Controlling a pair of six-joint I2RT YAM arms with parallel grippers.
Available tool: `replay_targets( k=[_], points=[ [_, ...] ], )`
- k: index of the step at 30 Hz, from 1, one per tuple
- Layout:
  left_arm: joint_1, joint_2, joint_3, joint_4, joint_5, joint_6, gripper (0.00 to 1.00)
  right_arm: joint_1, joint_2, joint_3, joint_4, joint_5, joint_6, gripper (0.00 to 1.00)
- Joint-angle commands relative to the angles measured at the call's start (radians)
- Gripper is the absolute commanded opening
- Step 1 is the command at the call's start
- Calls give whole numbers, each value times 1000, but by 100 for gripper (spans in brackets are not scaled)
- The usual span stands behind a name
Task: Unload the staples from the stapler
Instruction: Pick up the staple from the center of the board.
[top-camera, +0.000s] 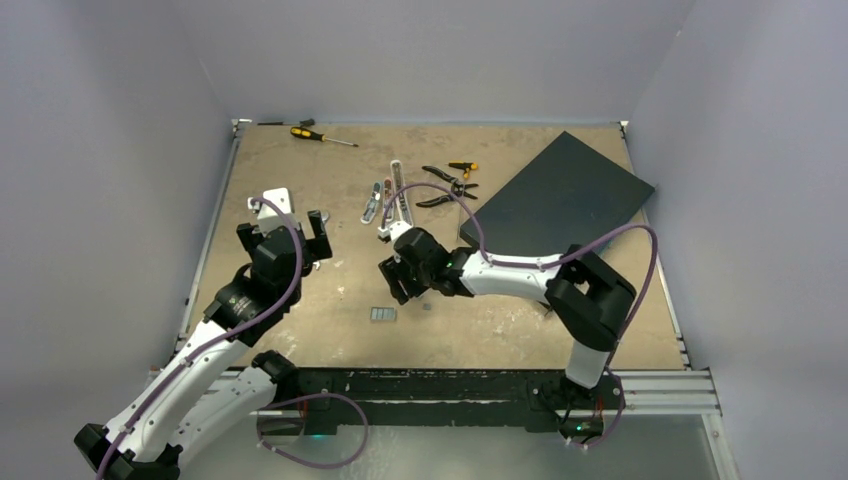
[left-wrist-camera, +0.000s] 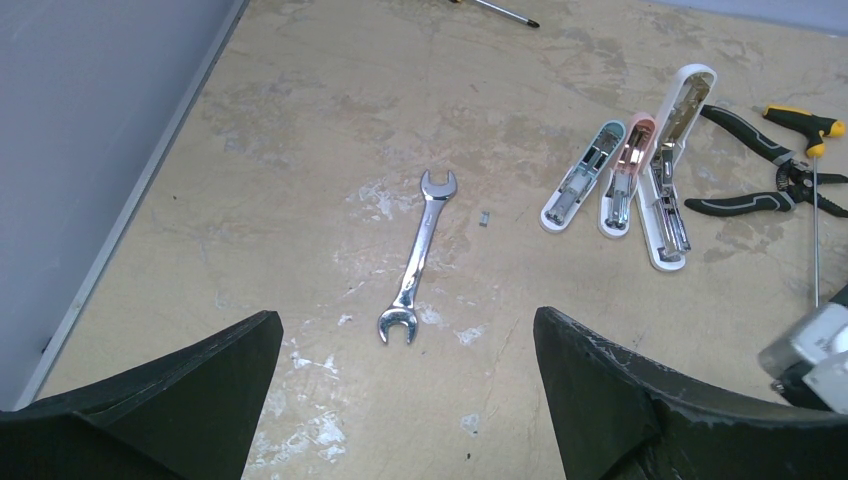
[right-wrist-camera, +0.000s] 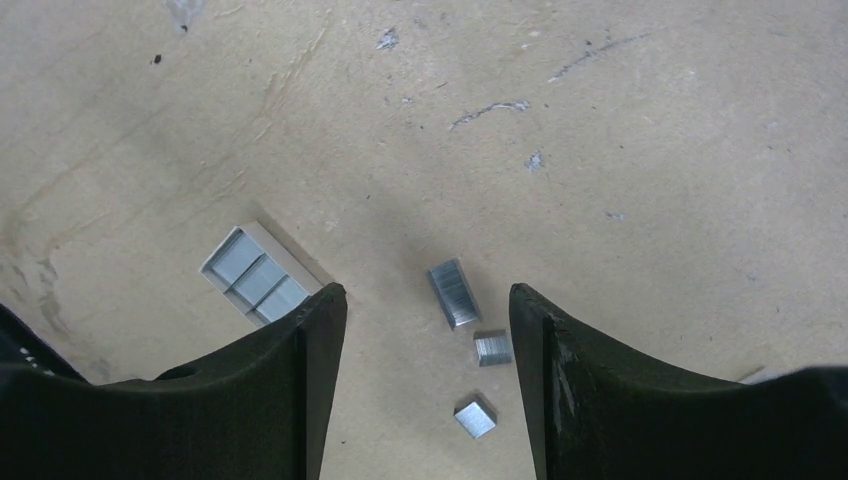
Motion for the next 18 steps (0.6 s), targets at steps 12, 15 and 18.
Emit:
replay_targets(
  k=[12,15,18],
  points=[
    [5,-5,30,11,-10,17,95,-9,112,126,-153,-76,-231,50],
    [4,-5,29,11,-9,17,95,-11,119,130,-177,-75,-239,49],
    [6,-5,29,13,-9,17,95,-11,118,129,-194,-76,-248,46]
  ],
)
